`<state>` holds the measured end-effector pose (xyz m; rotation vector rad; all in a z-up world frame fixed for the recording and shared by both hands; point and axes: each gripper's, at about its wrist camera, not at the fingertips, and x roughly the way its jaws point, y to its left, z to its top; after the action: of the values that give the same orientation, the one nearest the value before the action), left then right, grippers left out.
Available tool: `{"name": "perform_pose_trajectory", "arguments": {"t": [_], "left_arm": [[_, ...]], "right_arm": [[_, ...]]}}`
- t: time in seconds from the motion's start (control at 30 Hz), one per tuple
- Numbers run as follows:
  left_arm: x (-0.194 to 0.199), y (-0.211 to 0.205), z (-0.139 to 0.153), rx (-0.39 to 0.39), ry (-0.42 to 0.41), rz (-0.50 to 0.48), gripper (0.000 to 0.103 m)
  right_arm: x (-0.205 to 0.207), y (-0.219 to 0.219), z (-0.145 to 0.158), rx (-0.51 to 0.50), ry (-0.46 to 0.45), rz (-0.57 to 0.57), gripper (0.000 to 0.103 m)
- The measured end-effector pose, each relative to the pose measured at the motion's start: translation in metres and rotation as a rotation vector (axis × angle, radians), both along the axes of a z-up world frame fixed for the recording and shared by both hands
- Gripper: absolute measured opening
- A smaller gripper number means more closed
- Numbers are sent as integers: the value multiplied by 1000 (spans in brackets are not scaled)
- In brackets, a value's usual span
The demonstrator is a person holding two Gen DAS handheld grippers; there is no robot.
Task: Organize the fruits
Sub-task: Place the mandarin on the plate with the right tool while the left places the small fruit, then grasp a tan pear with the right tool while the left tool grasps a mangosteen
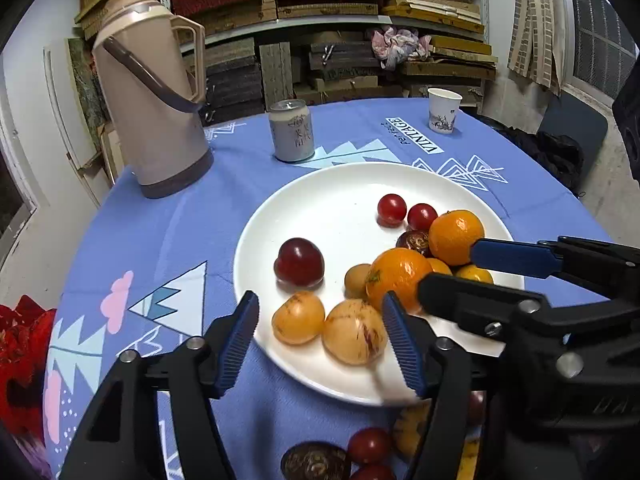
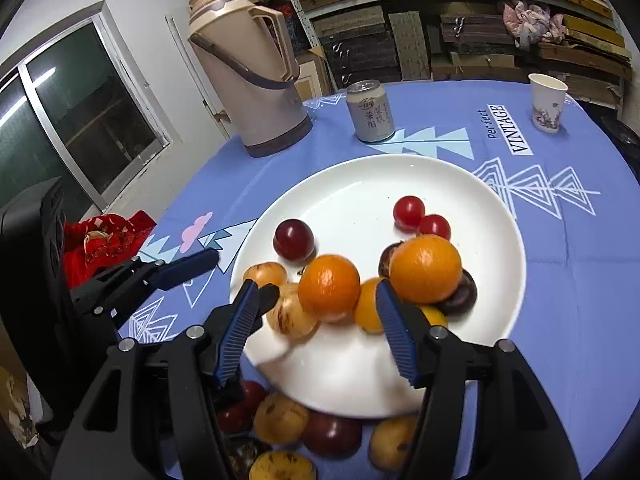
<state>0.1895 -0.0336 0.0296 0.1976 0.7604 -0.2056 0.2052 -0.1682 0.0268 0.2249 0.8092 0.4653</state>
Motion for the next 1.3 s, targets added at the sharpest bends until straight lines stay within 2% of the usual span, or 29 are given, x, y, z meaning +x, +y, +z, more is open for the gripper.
{"name": "perform_pose_trajectory", "arguments": {"t": [0.13, 0.3, 0.47, 0.83, 1.2, 1.3], "left_arm": [[-16, 7, 3, -10, -6, 5, 75], [-33, 15, 1, -23, -6, 17, 77], [-50, 24, -3, -39, 1, 33, 78], [-85, 51, -17, -103, 36, 74, 81], [-103, 66, -36, -138, 80, 96, 82], [-104, 68, -40, -144, 92, 96, 83]], "right_arm": [[-19, -11, 2, 21, -12, -17, 71], [-43, -26, 1, 39, -26, -51, 81], [-71, -36, -7, -6, -56, -98, 91], [-115, -42, -31, -55, -65, -107, 96], [-133, -8, -44, -98, -59, 28, 96], [-130, 1, -48, -106, -44, 59, 85]]}}
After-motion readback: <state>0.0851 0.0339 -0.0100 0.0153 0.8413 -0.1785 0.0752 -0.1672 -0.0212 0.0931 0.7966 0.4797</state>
